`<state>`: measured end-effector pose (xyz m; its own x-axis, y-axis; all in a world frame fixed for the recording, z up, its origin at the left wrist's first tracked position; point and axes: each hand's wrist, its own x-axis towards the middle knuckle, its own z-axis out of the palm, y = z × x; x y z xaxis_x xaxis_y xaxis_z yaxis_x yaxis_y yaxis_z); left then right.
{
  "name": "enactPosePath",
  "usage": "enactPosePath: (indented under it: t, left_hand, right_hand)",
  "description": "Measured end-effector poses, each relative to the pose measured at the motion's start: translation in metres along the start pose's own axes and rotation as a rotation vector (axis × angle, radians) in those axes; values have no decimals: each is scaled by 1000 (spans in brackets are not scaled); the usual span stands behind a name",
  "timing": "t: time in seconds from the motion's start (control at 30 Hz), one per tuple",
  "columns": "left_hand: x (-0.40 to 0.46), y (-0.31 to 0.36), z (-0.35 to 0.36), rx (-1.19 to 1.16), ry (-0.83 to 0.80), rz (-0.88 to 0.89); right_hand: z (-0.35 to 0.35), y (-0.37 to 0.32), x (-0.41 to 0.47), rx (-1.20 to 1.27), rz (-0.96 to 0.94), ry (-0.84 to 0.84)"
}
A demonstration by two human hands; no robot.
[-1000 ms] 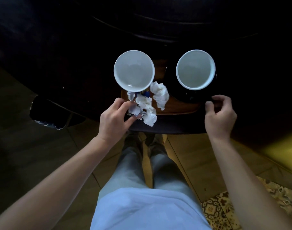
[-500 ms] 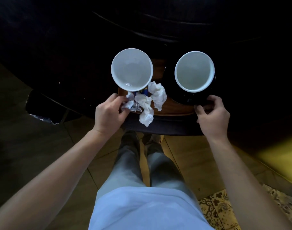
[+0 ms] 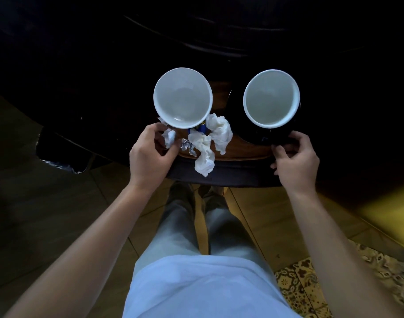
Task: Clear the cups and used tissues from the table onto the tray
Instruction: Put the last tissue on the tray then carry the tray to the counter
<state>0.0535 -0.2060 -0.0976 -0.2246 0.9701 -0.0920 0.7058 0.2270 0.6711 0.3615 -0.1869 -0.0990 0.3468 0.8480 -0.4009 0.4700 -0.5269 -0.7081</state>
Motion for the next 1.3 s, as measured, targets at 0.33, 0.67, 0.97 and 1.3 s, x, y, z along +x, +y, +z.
enactPosePath:
  t: [0.33,0.67,0.97,1.3]
  left_hand:
    - [-7,-6,-15,-180,-6,-160]
    - [26,0,-6,12,-120,-305]
    - [39,2,-14,-13,-273,-367]
    - [40,-3,-19,-192,-344,-351]
  right_hand:
    - [-1,1,-1,20,-25,-9]
    - [2,-2,3,204,109,-67]
    - [-11,-5,21,224,165,-225]
    - [-16,-5,12,318,96,-295]
